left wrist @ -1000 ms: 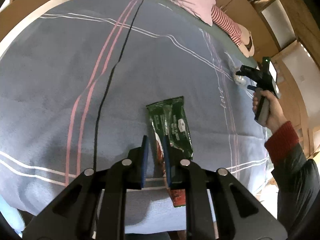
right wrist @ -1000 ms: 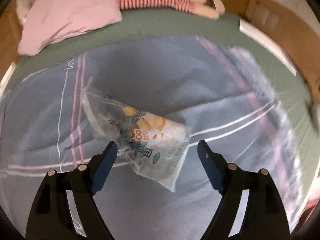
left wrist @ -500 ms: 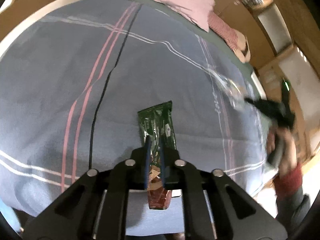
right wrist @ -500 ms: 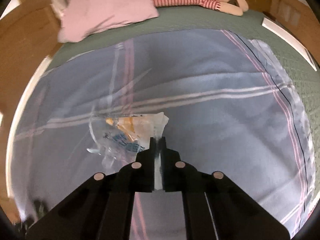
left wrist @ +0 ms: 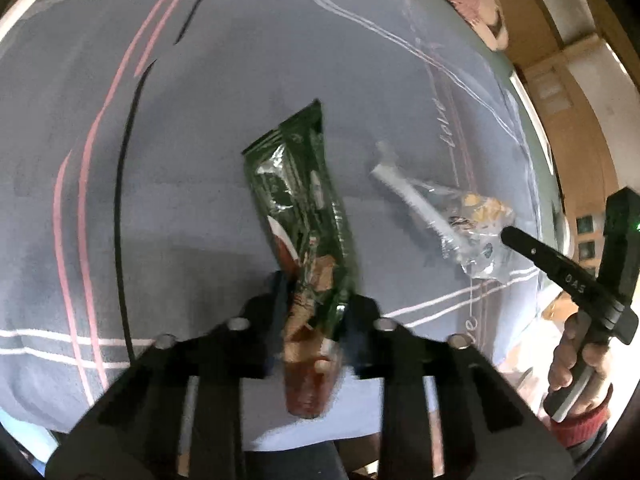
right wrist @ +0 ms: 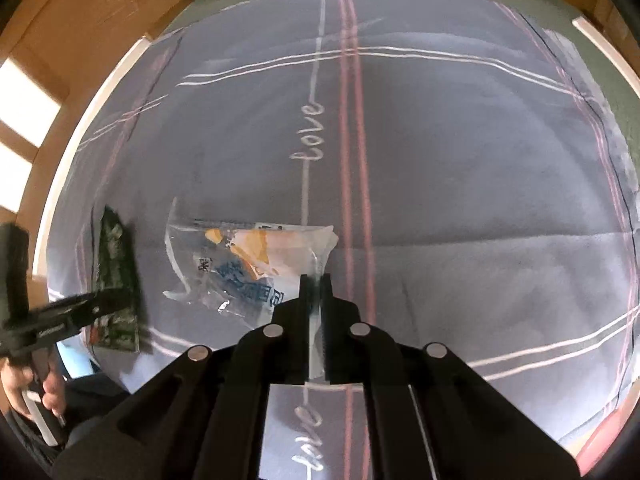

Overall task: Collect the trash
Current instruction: 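Lift the green wrapper with the left tool while right tool grasps the clear bag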

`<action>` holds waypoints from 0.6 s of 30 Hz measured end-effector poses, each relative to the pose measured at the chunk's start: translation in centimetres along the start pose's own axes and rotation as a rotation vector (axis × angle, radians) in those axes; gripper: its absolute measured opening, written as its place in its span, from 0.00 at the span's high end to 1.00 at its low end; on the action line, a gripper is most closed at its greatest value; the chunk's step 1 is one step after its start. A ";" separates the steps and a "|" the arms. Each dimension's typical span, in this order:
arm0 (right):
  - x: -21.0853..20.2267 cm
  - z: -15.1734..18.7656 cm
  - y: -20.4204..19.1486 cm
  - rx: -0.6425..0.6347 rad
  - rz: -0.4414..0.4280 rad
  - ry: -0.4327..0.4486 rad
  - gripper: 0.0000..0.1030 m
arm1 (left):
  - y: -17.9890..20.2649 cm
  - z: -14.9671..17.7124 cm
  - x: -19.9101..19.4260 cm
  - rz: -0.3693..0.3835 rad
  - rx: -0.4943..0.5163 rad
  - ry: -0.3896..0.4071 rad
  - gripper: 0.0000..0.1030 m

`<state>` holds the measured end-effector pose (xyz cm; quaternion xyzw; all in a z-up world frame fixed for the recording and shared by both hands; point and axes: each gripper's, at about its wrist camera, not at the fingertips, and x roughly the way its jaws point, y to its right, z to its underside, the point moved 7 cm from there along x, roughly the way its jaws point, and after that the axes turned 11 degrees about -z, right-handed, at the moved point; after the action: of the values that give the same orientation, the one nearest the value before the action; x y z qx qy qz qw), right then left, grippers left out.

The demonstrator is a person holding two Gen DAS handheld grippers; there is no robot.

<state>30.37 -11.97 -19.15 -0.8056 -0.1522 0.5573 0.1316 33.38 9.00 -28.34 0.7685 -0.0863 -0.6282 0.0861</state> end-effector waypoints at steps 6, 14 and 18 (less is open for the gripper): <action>-2.5 0.6 -2.1 -0.036 0.012 0.105 0.95 | -0.1 0.1 -4.4 -0.108 0.041 0.205 0.83; -11.6 4.2 -2.8 -0.026 -0.056 0.316 0.95 | 2.0 4.4 -13.3 -0.267 0.082 0.475 0.83; -16.4 7.3 -2.2 -0.009 -0.080 0.396 0.95 | 4.7 8.4 -16.5 -0.238 0.082 0.536 0.83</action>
<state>17.87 -16.07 -6.71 -0.8933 -0.1578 0.3815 0.1773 21.80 8.18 -13.21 0.9145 0.0048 -0.4046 0.0003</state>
